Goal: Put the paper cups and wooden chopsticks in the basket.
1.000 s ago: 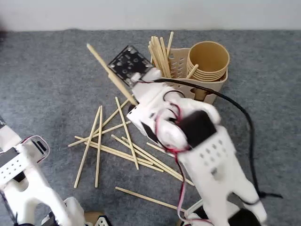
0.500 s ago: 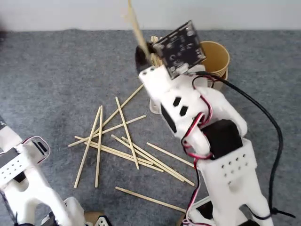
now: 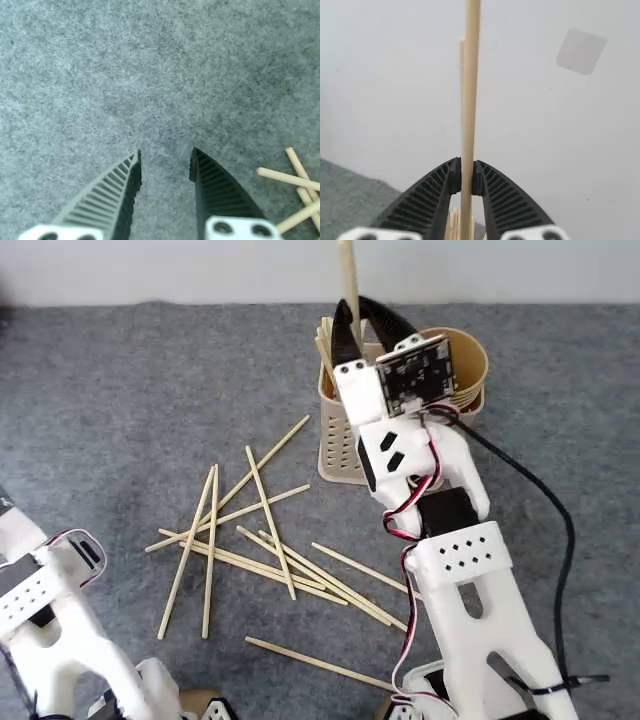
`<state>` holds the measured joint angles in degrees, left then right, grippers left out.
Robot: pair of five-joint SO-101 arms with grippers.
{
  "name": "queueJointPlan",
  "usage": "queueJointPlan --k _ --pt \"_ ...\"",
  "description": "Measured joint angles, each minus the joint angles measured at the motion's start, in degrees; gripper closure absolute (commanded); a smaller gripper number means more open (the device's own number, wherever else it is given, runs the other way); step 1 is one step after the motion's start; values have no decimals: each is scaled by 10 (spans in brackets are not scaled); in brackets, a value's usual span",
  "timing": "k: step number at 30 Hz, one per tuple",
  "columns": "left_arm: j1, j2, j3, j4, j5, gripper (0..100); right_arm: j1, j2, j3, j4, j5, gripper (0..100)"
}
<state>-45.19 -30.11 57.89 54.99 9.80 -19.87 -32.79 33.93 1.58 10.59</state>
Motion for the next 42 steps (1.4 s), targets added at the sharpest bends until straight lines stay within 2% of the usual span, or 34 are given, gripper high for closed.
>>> queueJointPlan --k 4,10,14,17,22,30,36,42 --pt "0 0 0 0 0 841 4 0 31 -7 0 976" --pt "0 0 0 0 0 841 13 32 40 -2 -3 797" --pt "0 0 0 0 0 841 26 52 29 42 -51 790" --pt "0 0 0 -10 0 841 34 52 -23 105 -85 790" --pt "0 0 0 -14 0 841 26 52 -137 276 -129 790" --pt "0 0 0 -14 0 841 -62 55 -243 549 -137 790" --pt "0 0 0 -14 0 841 -127 81 -244 653 -137 790" --pt "0 0 0 -14 0 841 -176 204 -244 708 -125 790"
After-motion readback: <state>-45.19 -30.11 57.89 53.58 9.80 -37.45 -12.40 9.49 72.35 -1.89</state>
